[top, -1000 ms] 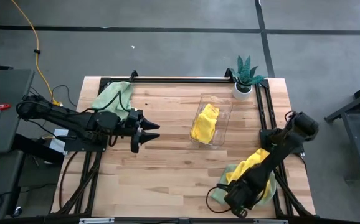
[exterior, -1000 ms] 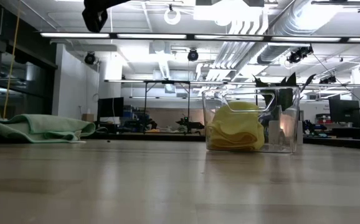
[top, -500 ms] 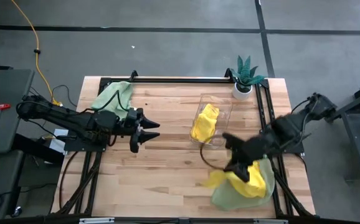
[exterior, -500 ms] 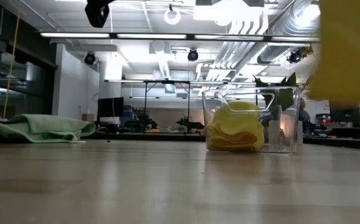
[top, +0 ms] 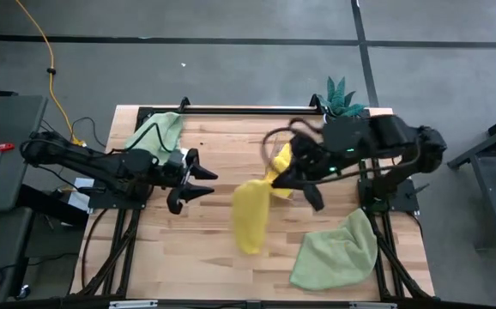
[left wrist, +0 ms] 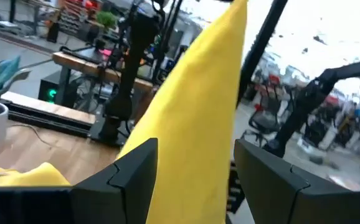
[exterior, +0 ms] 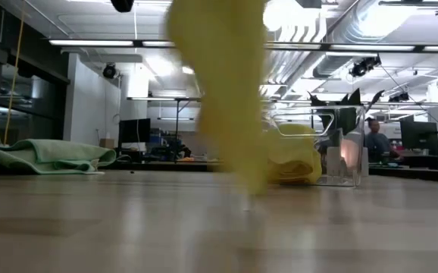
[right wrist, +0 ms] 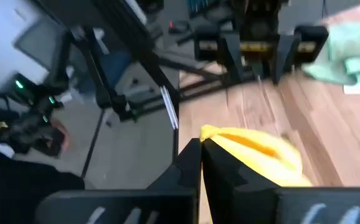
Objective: Fold microfiber towels
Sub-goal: Fold the yellow microfiber towel
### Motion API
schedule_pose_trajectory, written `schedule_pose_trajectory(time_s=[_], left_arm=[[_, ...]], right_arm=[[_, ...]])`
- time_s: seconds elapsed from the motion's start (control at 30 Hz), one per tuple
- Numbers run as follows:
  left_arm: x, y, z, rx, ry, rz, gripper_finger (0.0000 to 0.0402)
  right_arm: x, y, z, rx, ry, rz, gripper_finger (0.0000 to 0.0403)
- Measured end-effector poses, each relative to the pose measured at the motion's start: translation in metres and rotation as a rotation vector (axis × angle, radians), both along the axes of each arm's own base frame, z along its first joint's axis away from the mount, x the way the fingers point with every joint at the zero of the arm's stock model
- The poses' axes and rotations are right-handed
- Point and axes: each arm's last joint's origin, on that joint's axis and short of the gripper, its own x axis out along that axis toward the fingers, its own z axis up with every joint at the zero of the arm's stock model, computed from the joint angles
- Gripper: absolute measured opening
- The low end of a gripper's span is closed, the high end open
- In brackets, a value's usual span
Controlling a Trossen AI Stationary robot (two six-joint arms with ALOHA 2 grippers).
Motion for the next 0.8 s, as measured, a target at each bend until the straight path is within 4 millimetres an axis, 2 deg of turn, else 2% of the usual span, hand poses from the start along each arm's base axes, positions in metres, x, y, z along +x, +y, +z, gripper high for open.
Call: schedule_pose_trajectory(time_s=[0.07,0.2,0.33,0.4,0.47,0.6,0.67,0.8], left_arm=[[-0.003,0.000,0.006,0.026,0.002,-0.009,0.0200],[-0.014,0.001,0.019,0.084,-0.002,-0.004,0.0200],[-0.027,0.004,0.031,0.121,-0.006,0.039,0.0200],[-0.031,0.005,0.031,0.124,0.022,0.059,0.0200],[-0.033,0.005,0.027,0.129,0.069,0.079,0.0200],[-0.029,0.006,0.012,0.112,0.193,0.093,0.0200],[-0.023,0.005,0.002,0.086,0.250,0.089,0.0200],[-0.007,0.003,-0.015,0.053,0.341,0.065,0.0200]], right_arm=[[0.016,0.004,-0.011,-0.016,0.047,0.043,0.0000],[0.052,0.017,-0.044,-0.048,0.157,0.149,0.0000],[0.077,0.030,-0.087,-0.095,0.336,0.213,0.0000],[0.084,0.039,-0.112,-0.138,0.449,0.245,0.0000],[0.088,0.049,-0.134,-0.179,0.550,0.287,0.0000],[0.096,0.074,-0.192,-0.275,0.750,0.391,0.0000],[0.095,0.085,-0.217,-0.315,0.828,0.437,0.0000],[0.082,0.102,-0.254,-0.373,0.944,0.511,0.0000]])
